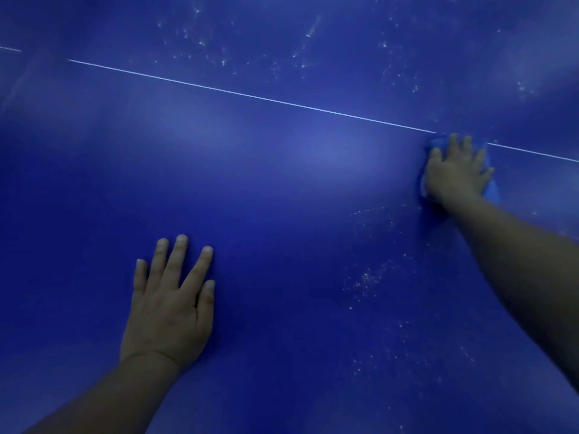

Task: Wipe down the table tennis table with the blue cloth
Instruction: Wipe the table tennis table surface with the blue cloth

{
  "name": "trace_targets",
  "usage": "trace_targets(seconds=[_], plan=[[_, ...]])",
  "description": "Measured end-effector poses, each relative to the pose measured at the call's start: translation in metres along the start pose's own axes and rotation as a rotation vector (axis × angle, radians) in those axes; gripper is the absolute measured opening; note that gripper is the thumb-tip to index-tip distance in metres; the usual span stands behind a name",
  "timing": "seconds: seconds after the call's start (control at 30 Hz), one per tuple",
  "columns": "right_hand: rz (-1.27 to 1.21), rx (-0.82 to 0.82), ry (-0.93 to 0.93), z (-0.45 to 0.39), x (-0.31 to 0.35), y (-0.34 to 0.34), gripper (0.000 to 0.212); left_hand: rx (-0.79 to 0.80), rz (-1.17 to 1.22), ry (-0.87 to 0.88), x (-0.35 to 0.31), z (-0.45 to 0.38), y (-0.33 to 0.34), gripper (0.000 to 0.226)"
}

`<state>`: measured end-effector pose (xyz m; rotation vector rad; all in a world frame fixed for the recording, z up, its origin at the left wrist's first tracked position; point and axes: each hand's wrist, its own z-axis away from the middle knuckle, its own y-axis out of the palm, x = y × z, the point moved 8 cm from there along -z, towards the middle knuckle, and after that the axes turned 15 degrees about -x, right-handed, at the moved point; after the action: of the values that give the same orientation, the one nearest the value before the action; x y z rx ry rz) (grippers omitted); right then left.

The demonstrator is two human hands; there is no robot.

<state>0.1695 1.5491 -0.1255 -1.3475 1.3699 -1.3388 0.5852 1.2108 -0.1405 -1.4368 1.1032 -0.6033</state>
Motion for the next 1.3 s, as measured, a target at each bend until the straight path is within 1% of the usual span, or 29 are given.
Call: trace_targets(seconds=[0.07,0.13,0.17,0.23,0.27,0.3,0.33,0.37,0.4,0.43,0.5,0.53,0.57,0.6,0.63,0.7,0.77,0.8,0.87,0.9,0.93,0.97,1.0,1.1,1.13,1.17,1.2,1.23,1.3], plan=[[-0.037,-0.001,-0.307,0.050,0.036,-0.003,0.065,0.011,-0.004,-0.007,0.002,0.001,0.001,0.059],[-0.090,0.042,-0.667,0.134,0.068,-0.009,0.066,0.018,0.003,-0.014,0.002,0.001,0.001,0.060],[-0.123,0.073,-0.858,0.189,0.074,-0.016,0.064,0.017,0.010,-0.018,0.001,0.000,0.001,0.061],[-0.159,0.150,-1.243,0.296,0.065,-0.030,0.061,0.017,0.014,-0.026,0.000,-0.001,0.001,0.061],[-0.172,0.205,-1.406,0.329,0.054,-0.035,0.060,0.016,0.014,-0.029,0.000,-0.001,0.001,0.062],[-0.190,0.228,-1.508,0.338,0.046,-0.038,0.060,0.014,0.014,-0.031,0.000,-0.001,0.001,0.062],[-0.205,0.200,-1.539,0.326,0.043,-0.038,0.058,0.012,0.019,-0.032,0.000,-0.001,0.000,0.062],[-0.194,0.157,-1.488,0.298,0.045,-0.034,0.057,0.008,0.023,-0.034,0.000,-0.001,0.000,0.062],[-0.173,0.100,-1.352,0.257,0.050,-0.026,0.057,0.004,0.023,-0.035,-0.001,-0.001,-0.001,0.062],[-0.153,0.045,-1.153,0.206,0.053,-0.020,0.059,0.003,0.020,-0.034,-0.001,-0.002,-0.001,0.062],[-0.099,0.016,-0.736,0.119,0.044,-0.014,0.066,0.011,0.023,-0.039,-0.001,-0.002,0.000,0.064],[-0.076,0.018,-0.561,0.092,0.038,-0.011,0.066,0.016,0.029,-0.046,-0.001,-0.003,0.000,0.065],[-0.065,0.022,-0.435,0.079,0.037,-0.009,0.064,0.018,0.034,-0.054,0.000,-0.003,-0.001,0.066],[-0.060,0.013,-0.377,0.078,0.045,-0.008,0.061,0.018,0.038,-0.058,0.000,-0.002,-0.001,0.066],[-0.061,-0.002,-0.382,0.089,0.061,-0.007,0.059,0.013,0.041,-0.057,0.000,-0.002,-0.002,0.067],[-0.099,-0.013,-0.547,0.140,0.102,-0.008,0.059,0.003,0.057,-0.049,-0.001,-0.003,-0.004,0.069],[-0.171,0.025,-0.824,0.224,0.133,-0.014,0.065,0.018,0.094,-0.051,0.000,-0.003,-0.003,0.072],[-0.204,0.068,-0.989,0.273,0.136,-0.021,0.067,0.023,0.136,-0.060,0.000,-0.003,-0.004,0.075],[-0.236,0.132,-1.359,0.359,0.115,-0.032,0.061,0.008,0.253,-0.087,0.005,0.003,-0.011,0.077],[-0.245,0.143,-1.496,0.378,0.100,-0.035,0.059,-0.008,0.286,-0.086,0.009,0.012,-0.017,0.075],[-0.256,0.150,-1.558,0.376,0.094,-0.036,0.058,-0.022,0.288,-0.076,0.014,0.026,-0.024,0.071],[-0.254,0.137,-1.524,0.356,0.097,-0.032,0.058,-0.034,0.273,-0.077,0.022,0.046,-0.031,0.067],[-0.240,0.121,-1.407,0.327,0.108,-0.026,0.061,-0.044,0.251,-0.093,0.032,0.070,-0.039,0.064],[-0.165,0.063,-0.892,0.226,0.151,-0.015,0.068,-0.080,0.156,-0.199,0.070,0.146,-0.062,0.061],[-0.147,0.058,-0.776,0.208,0.165,-0.012,0.065,-0.084,0.103,-0.237,0.083,0.165,-0.067,0.062],[-0.141,0.051,-0.721,0.202,0.180,-0.012,0.061,-0.084,0.045,-0.269,0.094,0.180,-0.070,0.062],[-0.141,0.048,-0.733,0.210,0.196,-0.011,0.058,-0.082,-0.002,-0.300,0.104,0.191,-0.072,0.063],[-0.156,0.055,-0.797,0.230,0.213,-0.009,0.057,-0.081,-0.024,-0.327,0.110,0.198,-0.072,0.063],[-0.207,0.084,-1.049,0.302,0.231,-0.012,0.057,-0.081,-0.018,-0.337,0.113,0.200,-0.071,0.063]])
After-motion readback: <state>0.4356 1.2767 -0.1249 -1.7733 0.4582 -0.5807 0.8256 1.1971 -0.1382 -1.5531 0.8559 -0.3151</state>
